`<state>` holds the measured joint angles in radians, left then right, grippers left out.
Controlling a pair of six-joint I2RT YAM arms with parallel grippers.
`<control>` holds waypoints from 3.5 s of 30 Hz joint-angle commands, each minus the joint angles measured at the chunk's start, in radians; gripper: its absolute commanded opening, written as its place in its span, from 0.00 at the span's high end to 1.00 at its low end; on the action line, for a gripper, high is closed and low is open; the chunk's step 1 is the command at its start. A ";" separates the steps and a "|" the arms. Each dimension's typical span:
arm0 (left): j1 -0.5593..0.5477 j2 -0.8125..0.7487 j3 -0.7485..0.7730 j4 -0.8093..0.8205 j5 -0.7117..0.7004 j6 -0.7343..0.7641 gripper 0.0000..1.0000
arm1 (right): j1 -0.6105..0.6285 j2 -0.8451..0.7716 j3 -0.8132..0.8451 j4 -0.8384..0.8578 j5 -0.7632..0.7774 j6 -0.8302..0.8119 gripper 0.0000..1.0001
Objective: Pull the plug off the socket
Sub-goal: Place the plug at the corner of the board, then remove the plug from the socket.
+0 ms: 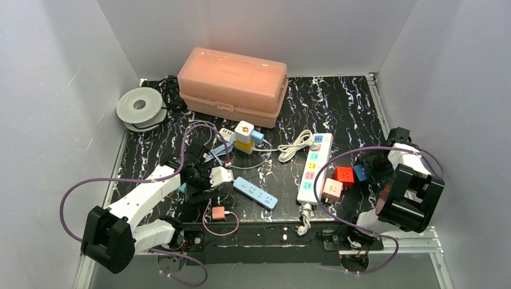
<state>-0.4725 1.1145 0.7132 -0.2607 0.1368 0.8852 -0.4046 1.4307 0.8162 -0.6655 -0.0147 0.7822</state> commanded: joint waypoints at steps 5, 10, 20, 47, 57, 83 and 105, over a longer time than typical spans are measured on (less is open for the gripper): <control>0.006 -0.037 0.085 -0.128 0.047 -0.027 0.02 | 0.039 0.030 0.004 -0.005 0.022 -0.029 0.34; 0.006 -0.076 0.166 -0.195 0.092 -0.073 0.02 | 0.089 -0.045 0.008 -0.010 0.049 -0.041 0.21; 0.006 -0.156 0.326 -0.282 0.133 -0.121 0.02 | 0.120 -0.143 0.106 -0.108 0.088 -0.058 0.15; 0.006 -0.216 0.551 -0.209 0.174 -0.378 0.02 | 0.404 -0.042 0.155 0.165 -0.164 -0.216 0.13; 0.006 -0.202 0.609 -0.169 0.186 -0.448 0.02 | 0.464 -0.011 0.006 0.347 -0.247 -0.200 0.16; 0.006 -0.225 0.541 -0.139 0.217 -0.450 0.02 | 0.658 0.009 -0.146 0.691 -0.098 -0.011 0.67; -0.107 0.171 0.502 0.323 0.513 -0.445 0.02 | 0.782 -0.075 -0.047 0.628 -0.113 -0.018 0.79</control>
<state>-0.5526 1.2133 1.1641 -0.0223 0.5701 0.4377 0.3546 1.3197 0.7166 -0.0830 -0.0628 0.7681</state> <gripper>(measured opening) 0.981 0.428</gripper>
